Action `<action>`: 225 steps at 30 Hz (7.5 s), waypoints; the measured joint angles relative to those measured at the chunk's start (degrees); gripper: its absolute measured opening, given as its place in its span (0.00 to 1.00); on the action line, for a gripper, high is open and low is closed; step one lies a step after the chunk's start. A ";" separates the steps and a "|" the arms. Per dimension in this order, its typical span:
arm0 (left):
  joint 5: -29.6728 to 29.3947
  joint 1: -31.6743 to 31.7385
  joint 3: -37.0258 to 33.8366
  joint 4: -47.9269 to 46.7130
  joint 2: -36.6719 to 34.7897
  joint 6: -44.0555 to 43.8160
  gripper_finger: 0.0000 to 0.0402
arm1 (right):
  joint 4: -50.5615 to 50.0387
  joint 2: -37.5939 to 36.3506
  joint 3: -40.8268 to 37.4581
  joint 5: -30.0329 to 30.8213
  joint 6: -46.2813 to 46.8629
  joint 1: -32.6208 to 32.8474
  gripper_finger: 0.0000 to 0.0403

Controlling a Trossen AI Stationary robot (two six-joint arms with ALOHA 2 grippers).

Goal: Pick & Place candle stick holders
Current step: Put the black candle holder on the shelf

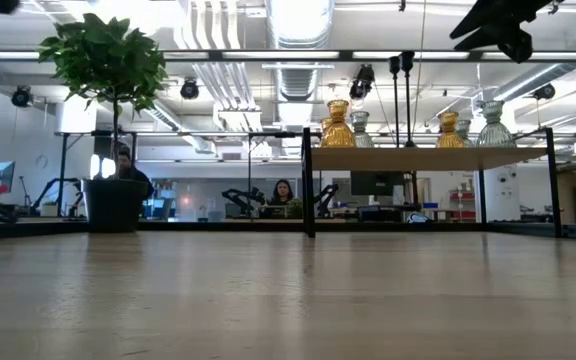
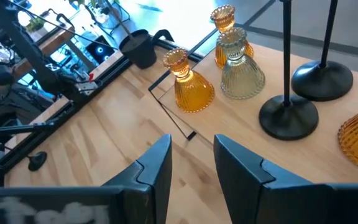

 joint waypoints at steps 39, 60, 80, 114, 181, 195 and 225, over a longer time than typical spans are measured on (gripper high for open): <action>-9.40 -21.64 -0.20 1.25 8.51 -7.24 0.38 | 0.74 0.46 0.00 -0.20 -1.19 -0.01 0.24; -5.22 -21.91 -6.71 6.59 8.40 -7.05 0.38 | 1.02 0.46 -0.02 -0.24 -0.93 -0.01 0.21; -4.15 -10.97 -2.20 6.52 8.01 -4.60 0.04 | 2.42 0.46 -0.02 -6.46 0.83 0.00 0.20; -6.16 32.23 42.18 4.73 33.09 25.41 0.04 | 21.09 3.89 -0.04 -5.92 -5.79 16.66 0.16; -1.22 39.67 42.99 16.89 33.56 21.19 0.04 | 13.94 43.25 24.59 7.93 -14.27 31.12 0.16; -0.02 39.77 42.99 17.54 33.56 21.08 0.04 | 14.30 43.89 24.52 7.76 -13.66 31.12 0.07; -25.54 39.61 43.06 23.55 26.64 35.17 0.26 | 27.45 25.33 7.16 48.33 -5.97 35.44 0.02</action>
